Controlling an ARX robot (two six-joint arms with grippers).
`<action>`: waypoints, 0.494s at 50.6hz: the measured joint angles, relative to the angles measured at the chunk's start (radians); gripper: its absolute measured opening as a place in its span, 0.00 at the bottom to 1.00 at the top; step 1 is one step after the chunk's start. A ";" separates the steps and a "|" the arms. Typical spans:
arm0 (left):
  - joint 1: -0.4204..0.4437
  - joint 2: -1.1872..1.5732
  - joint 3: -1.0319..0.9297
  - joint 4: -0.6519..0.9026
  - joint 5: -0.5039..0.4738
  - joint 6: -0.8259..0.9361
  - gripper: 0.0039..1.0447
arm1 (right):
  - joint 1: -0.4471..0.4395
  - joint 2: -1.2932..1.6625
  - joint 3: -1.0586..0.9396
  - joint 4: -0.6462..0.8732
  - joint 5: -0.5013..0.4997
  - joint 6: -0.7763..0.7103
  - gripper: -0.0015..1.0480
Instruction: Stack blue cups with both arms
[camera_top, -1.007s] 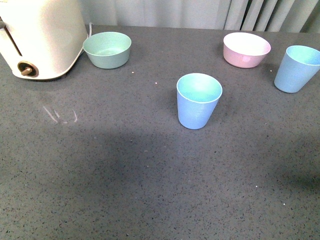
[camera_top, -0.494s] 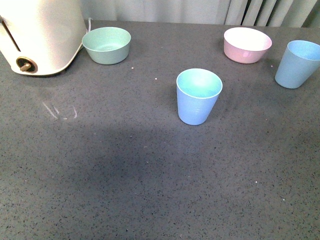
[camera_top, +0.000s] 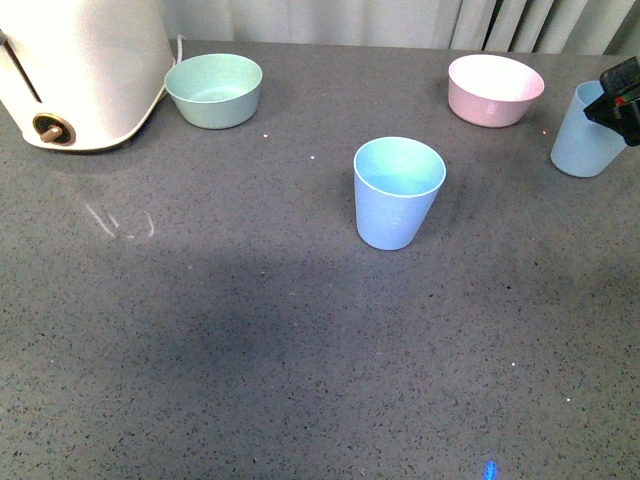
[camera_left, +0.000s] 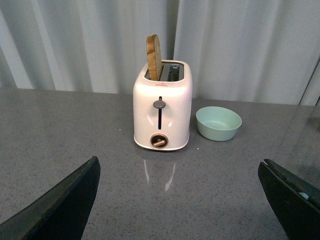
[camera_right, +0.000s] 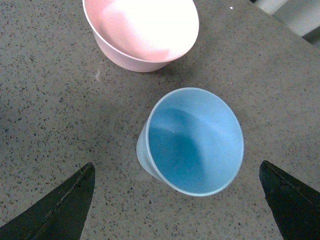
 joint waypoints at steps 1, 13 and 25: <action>0.000 0.000 0.000 0.000 0.000 0.000 0.92 | 0.003 0.011 0.009 -0.003 0.002 -0.001 0.91; 0.000 0.000 0.000 0.000 0.000 0.000 0.92 | 0.029 0.129 0.076 -0.003 0.033 -0.011 0.91; 0.000 0.000 0.000 0.000 0.000 0.000 0.92 | 0.033 0.159 0.078 0.012 0.036 0.002 0.56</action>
